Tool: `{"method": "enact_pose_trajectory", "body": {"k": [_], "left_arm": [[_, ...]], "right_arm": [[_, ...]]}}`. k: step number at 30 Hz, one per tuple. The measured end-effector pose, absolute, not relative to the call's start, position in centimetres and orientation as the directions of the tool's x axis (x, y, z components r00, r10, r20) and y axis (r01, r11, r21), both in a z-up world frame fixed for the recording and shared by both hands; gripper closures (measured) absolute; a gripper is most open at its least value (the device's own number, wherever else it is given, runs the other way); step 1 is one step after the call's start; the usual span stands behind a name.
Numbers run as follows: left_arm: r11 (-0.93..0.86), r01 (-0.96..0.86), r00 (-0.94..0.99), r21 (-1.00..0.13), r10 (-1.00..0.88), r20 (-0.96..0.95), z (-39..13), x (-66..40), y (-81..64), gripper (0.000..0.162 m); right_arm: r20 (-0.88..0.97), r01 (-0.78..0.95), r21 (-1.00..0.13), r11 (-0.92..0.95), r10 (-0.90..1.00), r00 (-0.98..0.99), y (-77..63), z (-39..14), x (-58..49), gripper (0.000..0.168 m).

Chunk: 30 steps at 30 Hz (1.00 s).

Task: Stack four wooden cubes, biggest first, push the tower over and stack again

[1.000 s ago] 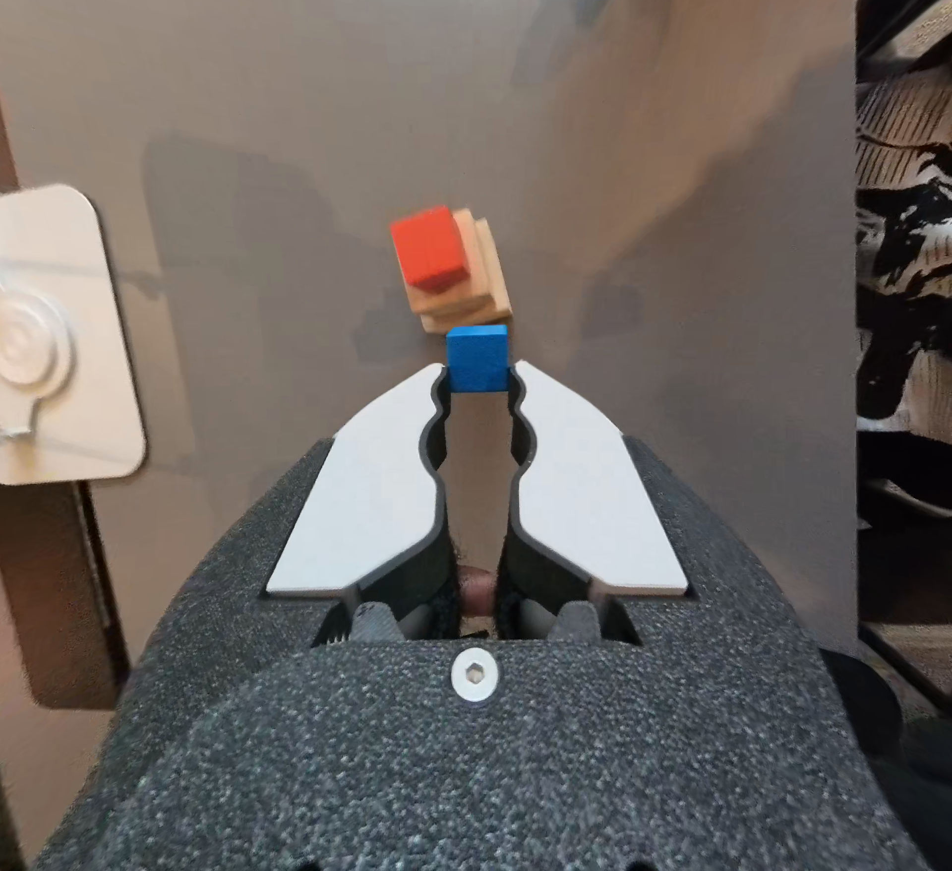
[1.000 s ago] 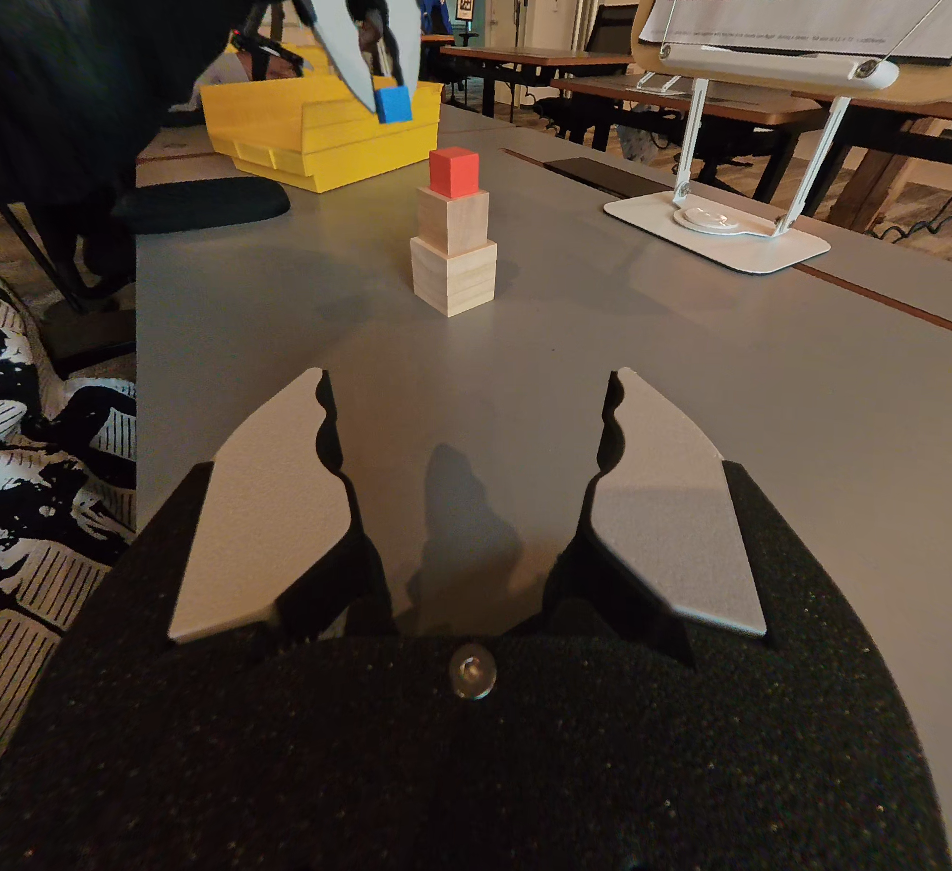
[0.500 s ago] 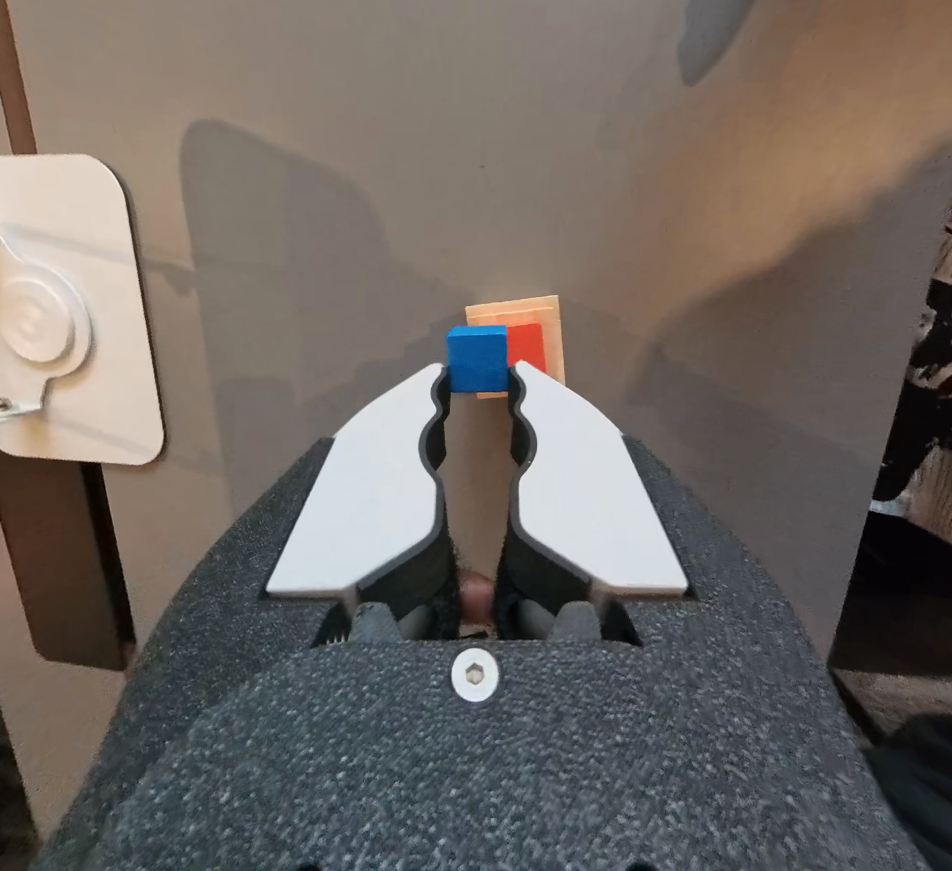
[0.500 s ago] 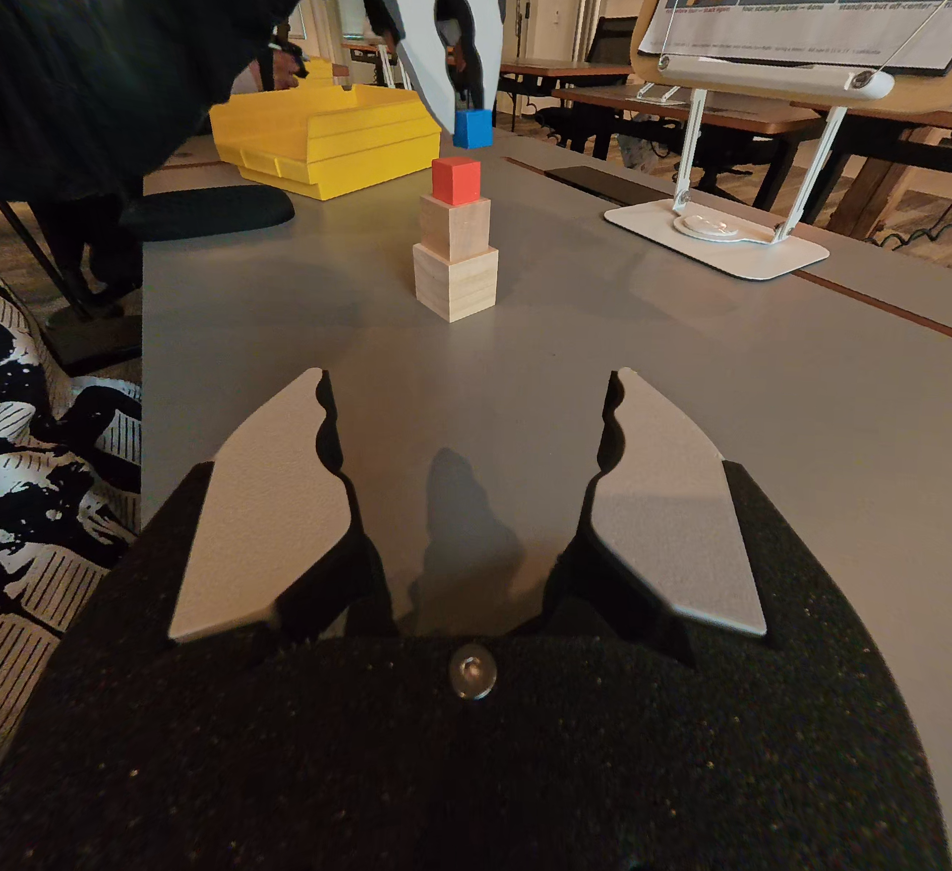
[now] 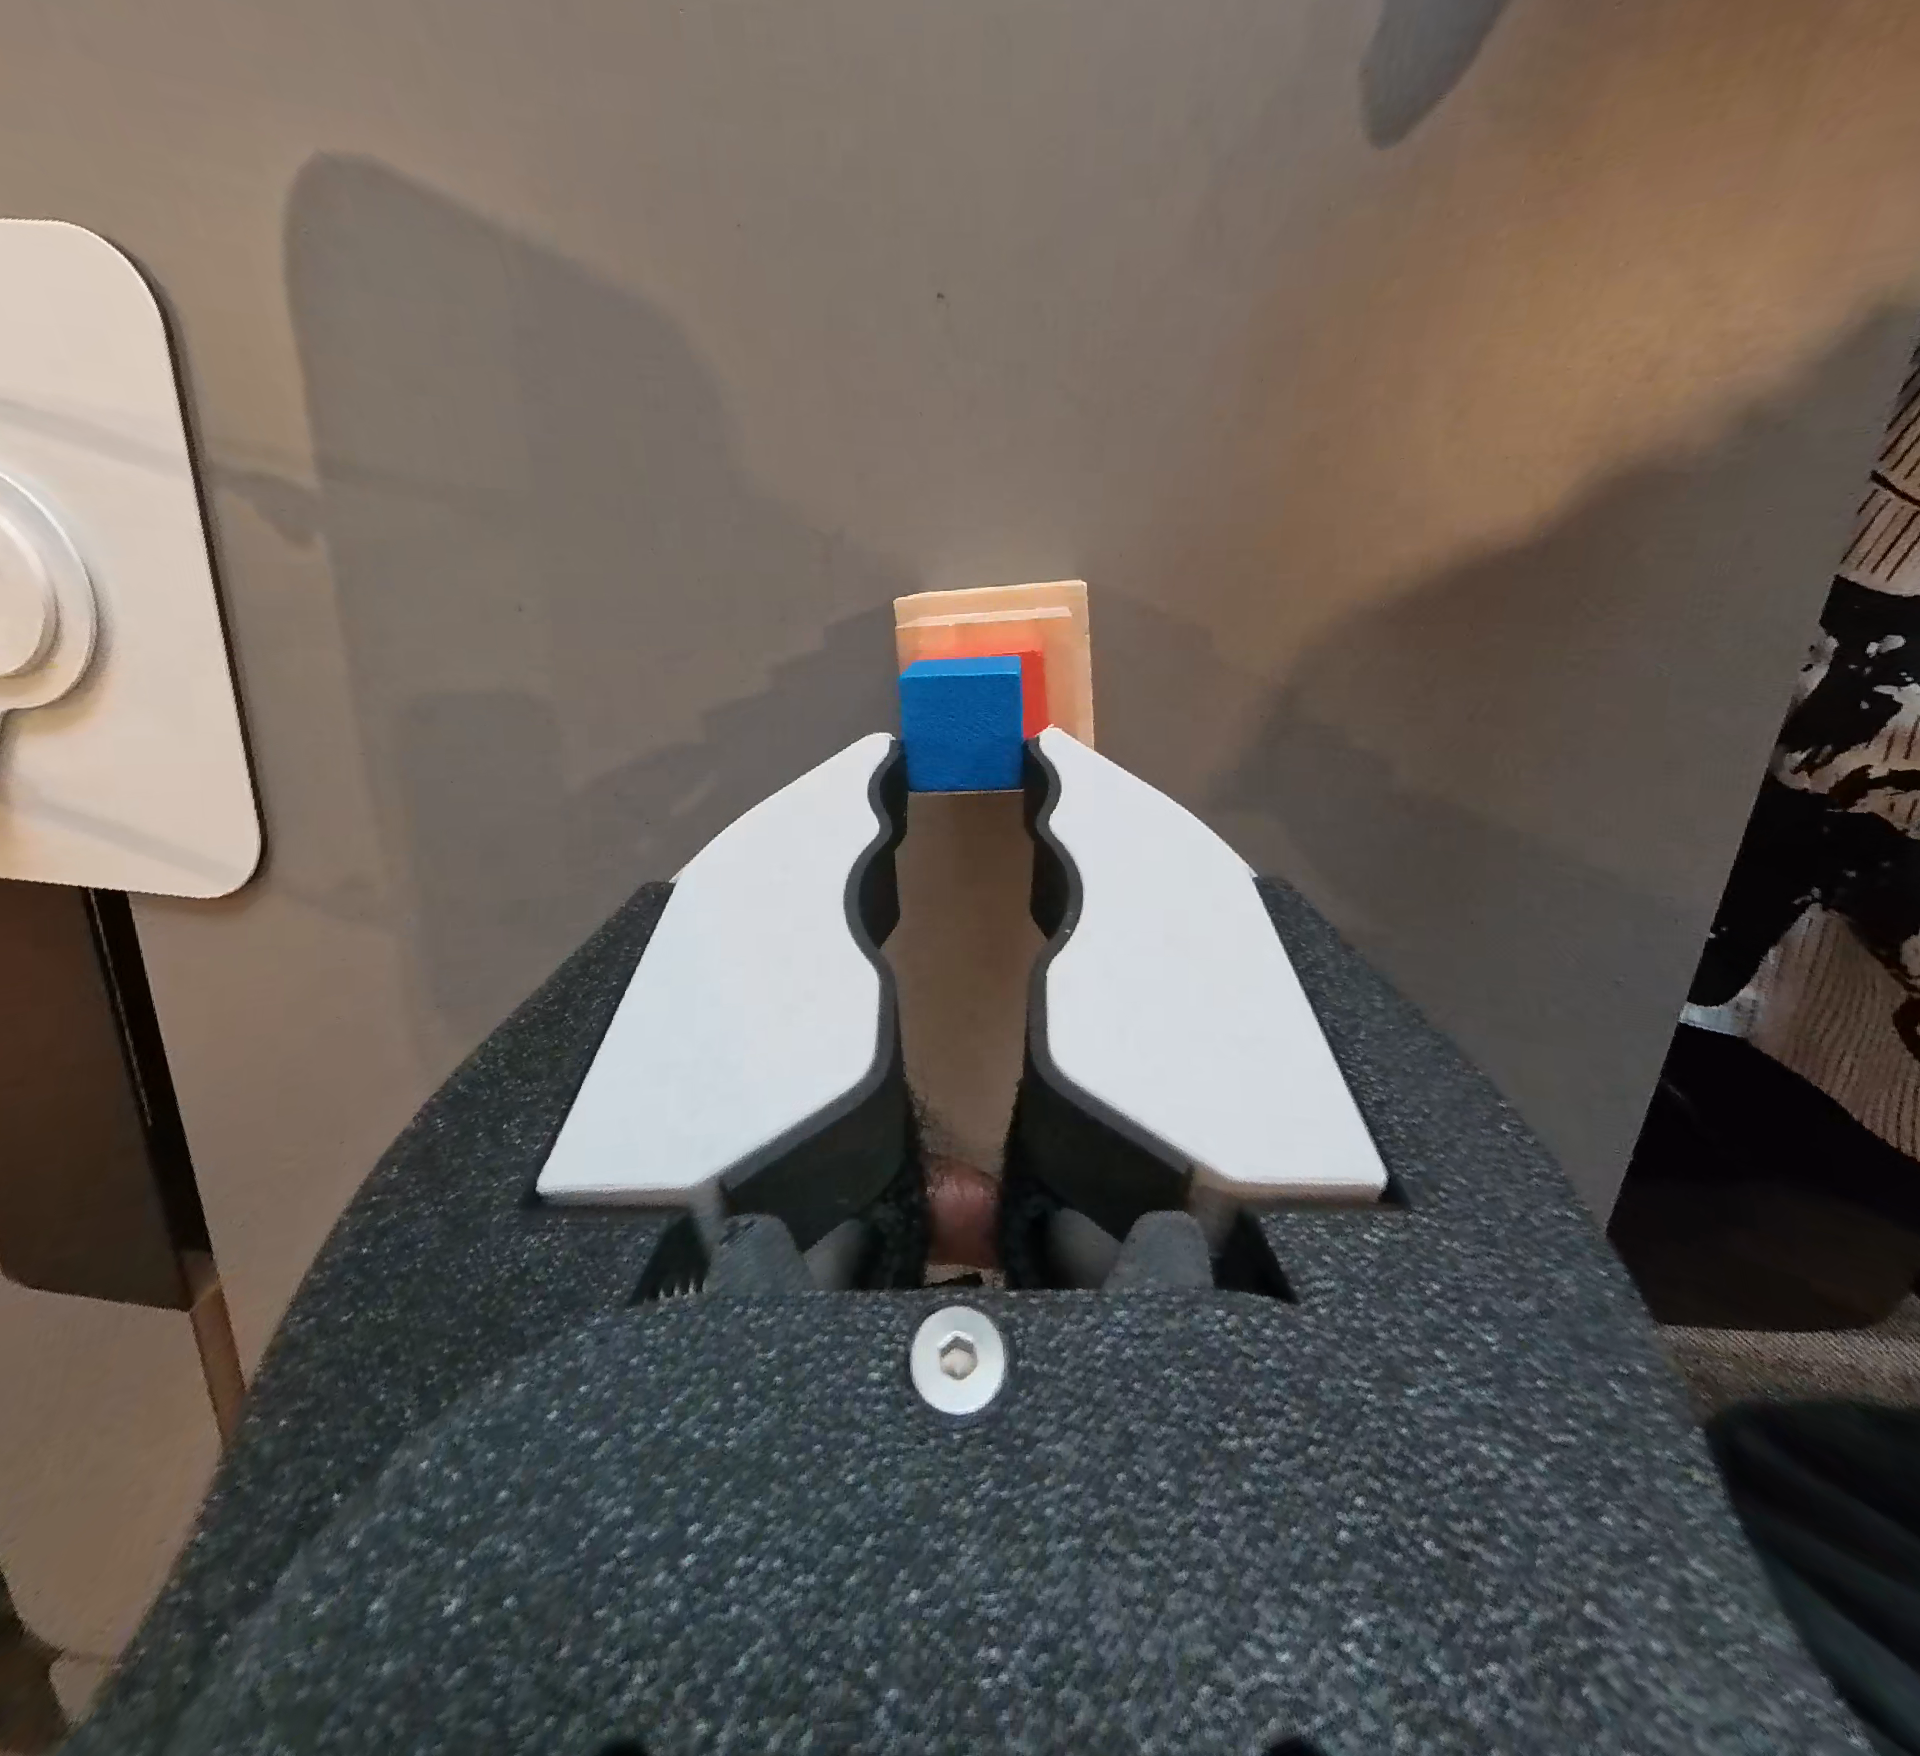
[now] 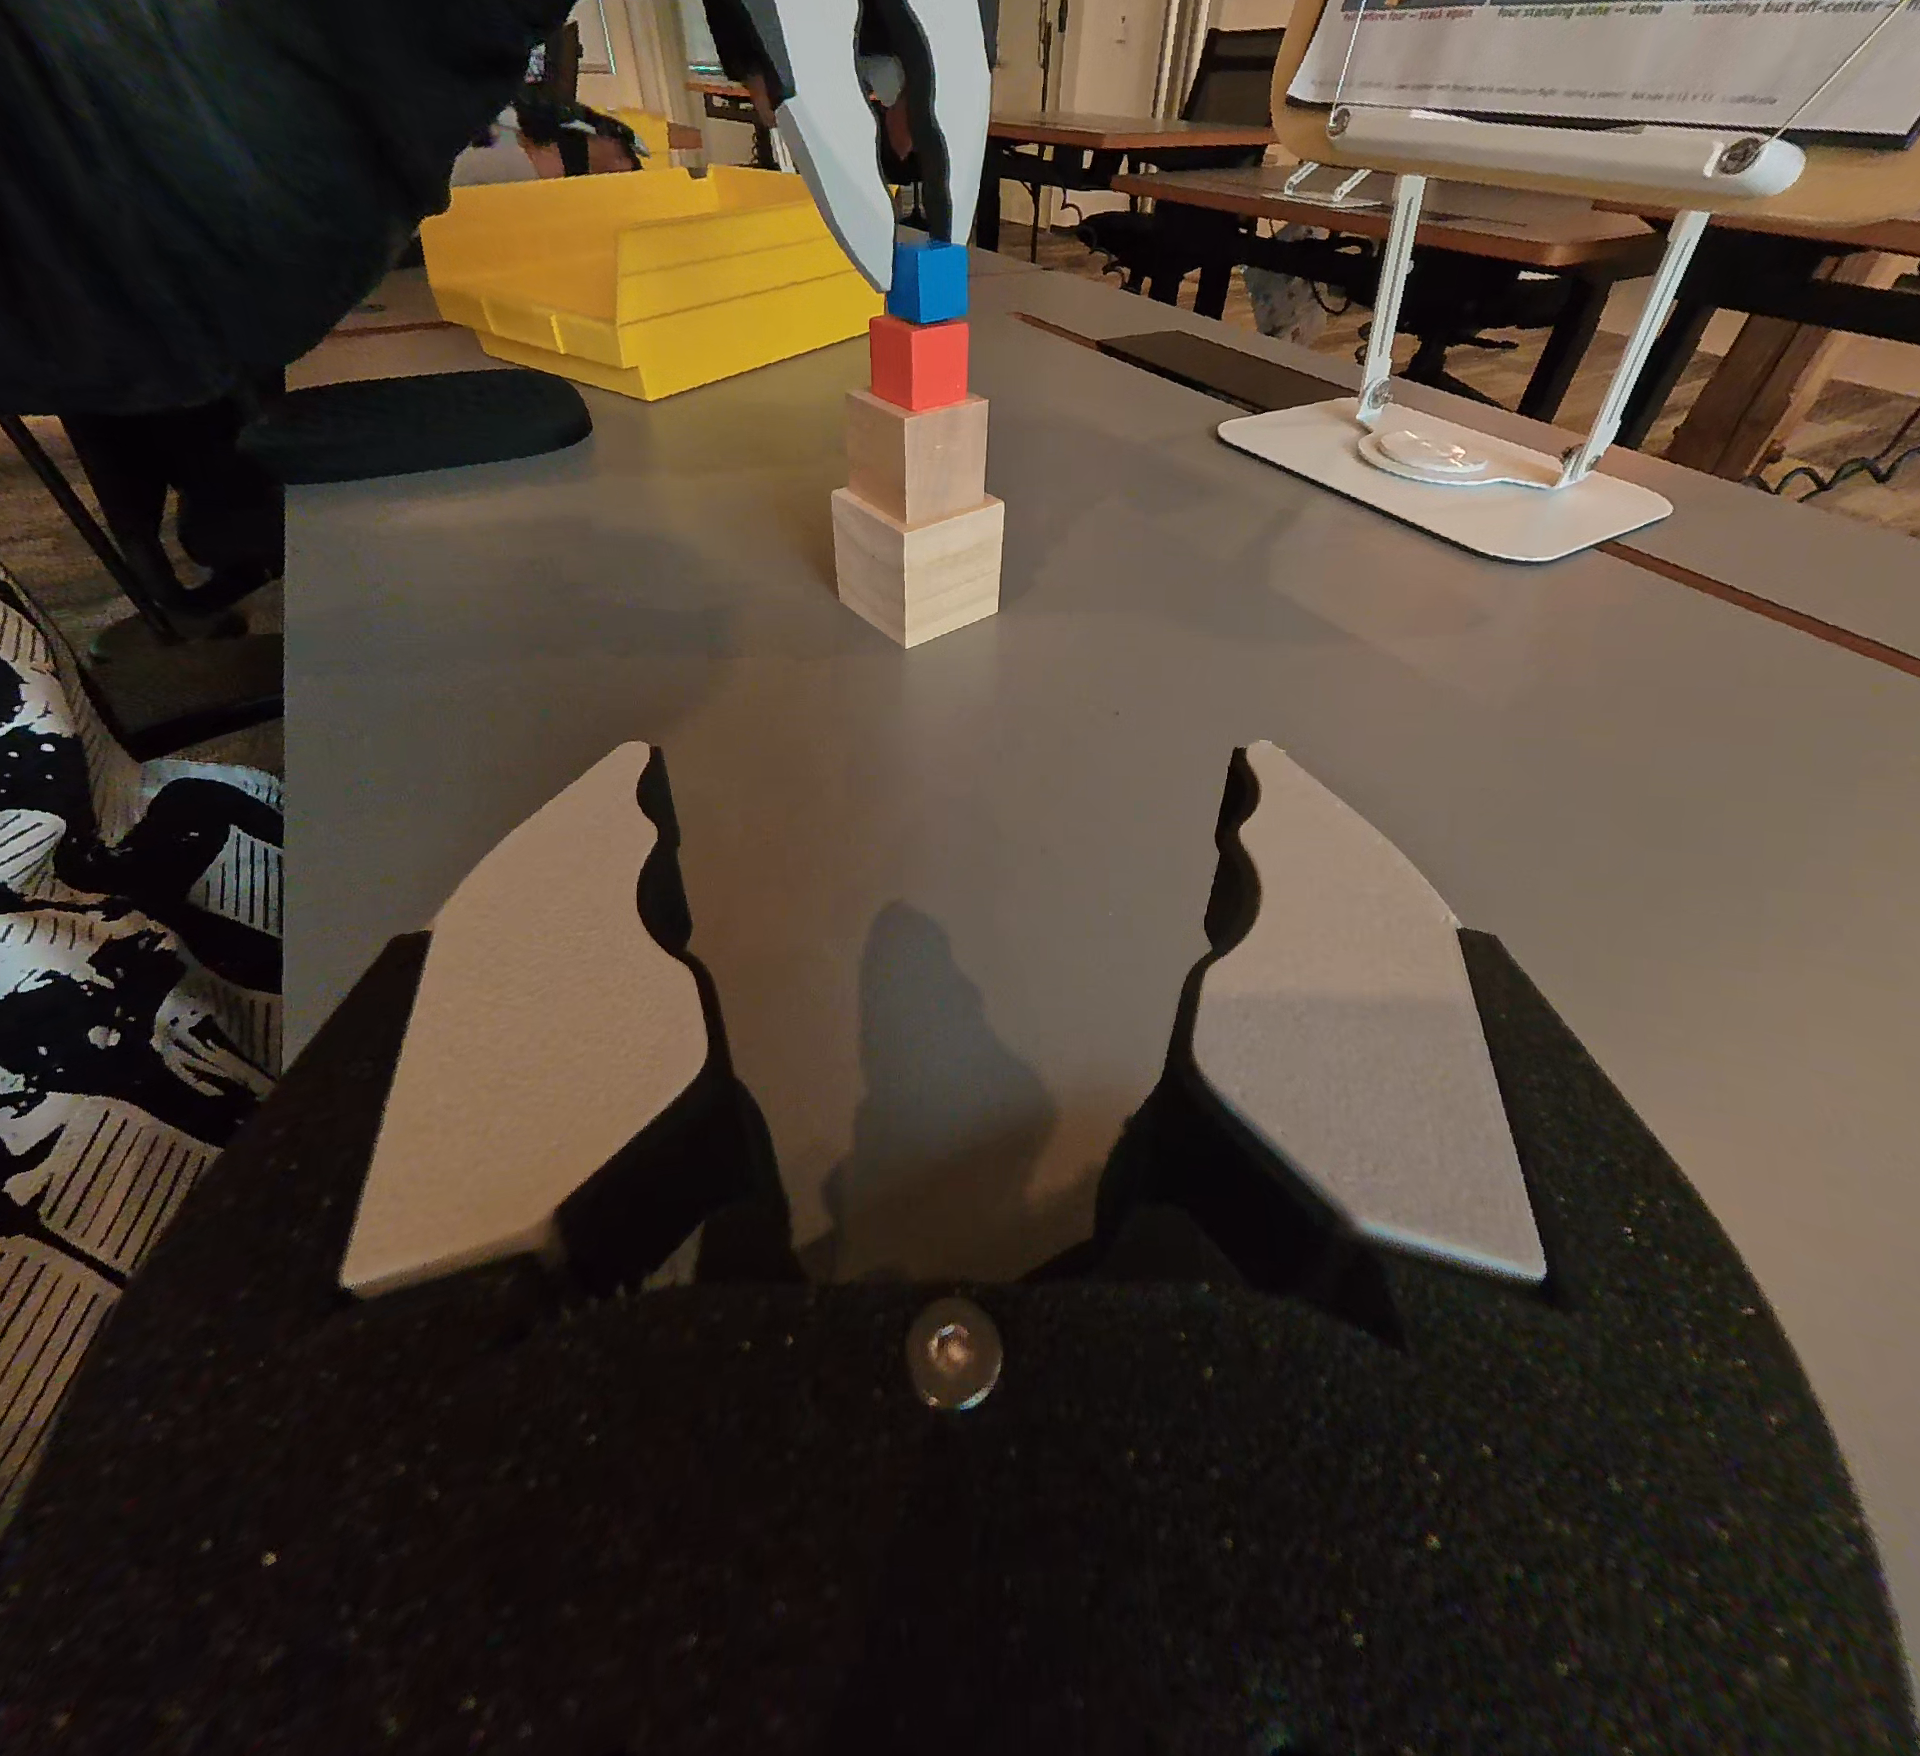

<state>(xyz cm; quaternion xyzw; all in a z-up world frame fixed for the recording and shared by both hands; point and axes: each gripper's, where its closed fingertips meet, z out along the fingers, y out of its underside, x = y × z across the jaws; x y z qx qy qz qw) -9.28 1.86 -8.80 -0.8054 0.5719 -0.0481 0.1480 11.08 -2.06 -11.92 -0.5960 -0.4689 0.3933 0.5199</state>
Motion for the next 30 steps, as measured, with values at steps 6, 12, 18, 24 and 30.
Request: {"method": "enact_pose_trajectory", "body": {"k": [6,12,18,24,30], "left_arm": [[-0.309,-0.908,0.342,-0.283,-0.937,-0.074,-8.9,-9.5,1.6,0.141],[-0.304,-0.907,0.339,-0.29,-0.938,-0.075,-9.0,-9.5,1.5,0.129],[-0.307,-0.904,0.344,-0.299,-0.935,-0.082,-8.8,-9.7,1.6,0.119],[-0.322,-0.88,0.382,-0.35,-0.916,-0.119,-7.6,-10.1,1.8,0.079],[-0.309,-0.765,0.485,-0.566,-0.854,-0.188,-6.0,-11.0,1.2,0.05]], "right_arm": [[0.021,0.152,-0.988,-0.018,0.968,0.25,-2.1,-11.9,11.1,0.069],[0.022,0.153,-0.988,-0.017,0.968,0.25,-2.1,-11.9,11.1,0.069],[0.022,0.153,-0.988,-0.018,0.968,0.251,-2.1,-12.0,11.1,0.069],[0.023,0.153,-0.988,-0.016,0.968,0.251,-2.1,-12.0,11.1,0.069],[0.023,0.153,-0.988,-0.017,0.967,0.253,-2.1,-12.0,11.1,0.068]]}}
